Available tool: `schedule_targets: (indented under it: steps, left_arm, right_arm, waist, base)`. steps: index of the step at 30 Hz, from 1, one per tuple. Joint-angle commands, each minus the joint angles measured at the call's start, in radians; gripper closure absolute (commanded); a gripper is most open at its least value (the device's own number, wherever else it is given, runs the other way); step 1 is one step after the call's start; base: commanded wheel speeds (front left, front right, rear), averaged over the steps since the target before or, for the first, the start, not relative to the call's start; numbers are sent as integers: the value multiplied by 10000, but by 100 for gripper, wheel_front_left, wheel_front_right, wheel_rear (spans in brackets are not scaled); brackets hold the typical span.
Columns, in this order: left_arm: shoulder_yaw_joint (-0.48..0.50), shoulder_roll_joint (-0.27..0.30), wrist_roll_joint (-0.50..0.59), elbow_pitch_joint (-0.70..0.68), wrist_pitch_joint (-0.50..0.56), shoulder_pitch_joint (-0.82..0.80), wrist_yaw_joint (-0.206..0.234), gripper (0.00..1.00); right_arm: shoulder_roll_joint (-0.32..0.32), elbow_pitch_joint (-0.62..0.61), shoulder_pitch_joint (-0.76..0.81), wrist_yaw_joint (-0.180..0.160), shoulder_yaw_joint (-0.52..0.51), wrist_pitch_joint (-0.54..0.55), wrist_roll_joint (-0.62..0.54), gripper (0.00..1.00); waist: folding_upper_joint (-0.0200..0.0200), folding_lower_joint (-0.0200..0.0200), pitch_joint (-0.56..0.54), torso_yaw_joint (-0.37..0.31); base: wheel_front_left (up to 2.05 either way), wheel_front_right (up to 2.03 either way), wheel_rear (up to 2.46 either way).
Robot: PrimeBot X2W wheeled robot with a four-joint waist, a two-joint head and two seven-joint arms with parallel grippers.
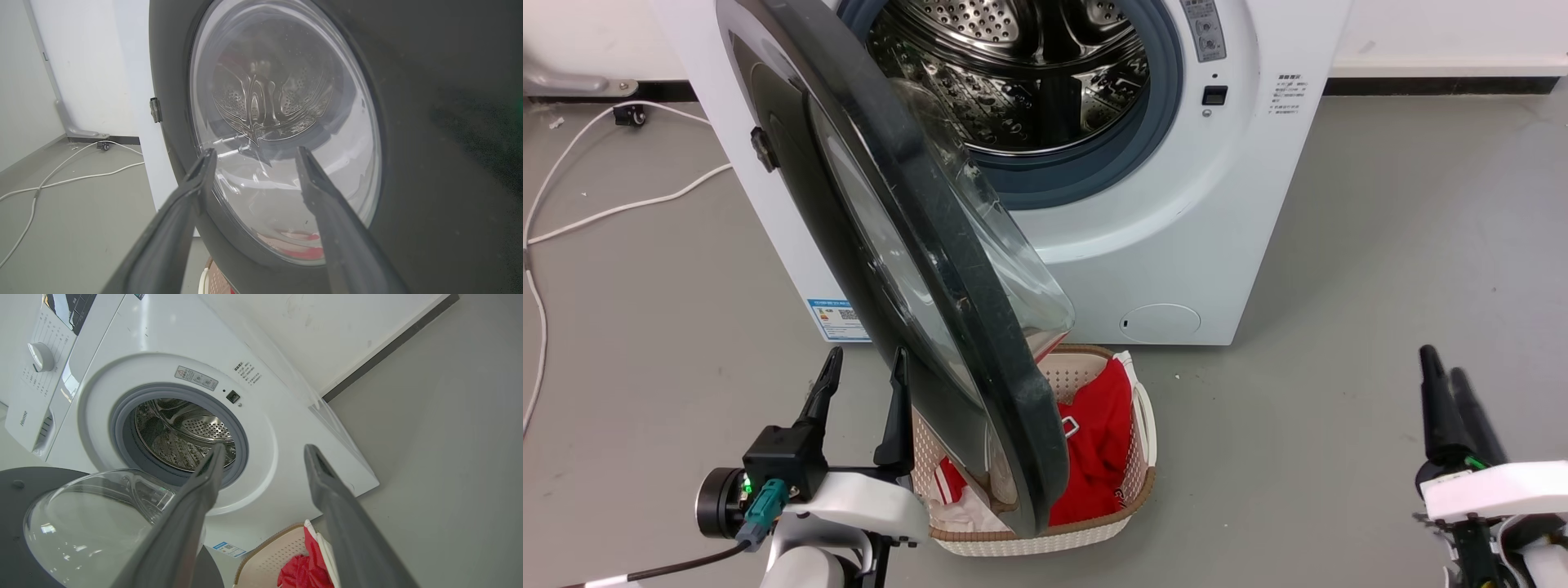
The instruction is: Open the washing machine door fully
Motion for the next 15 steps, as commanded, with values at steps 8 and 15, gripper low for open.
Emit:
schedule_targets:
  steps: [8,15]
  left_arm:
    - [130,13,58,16,-26,173,64,0]
    - [264,14,132,69,-26,178,-1,0]
  right_arm:
    - [1190,-783,358,9,-2197,-182,-5900,0]
    - [1938,-2636,1210,11,-2659,160,-9211,0]
  waist:
    - [0,0,-60,-75]
    - [0,0,-109,-117]
  base:
    - [0,0,0]
    - [0,0,0]
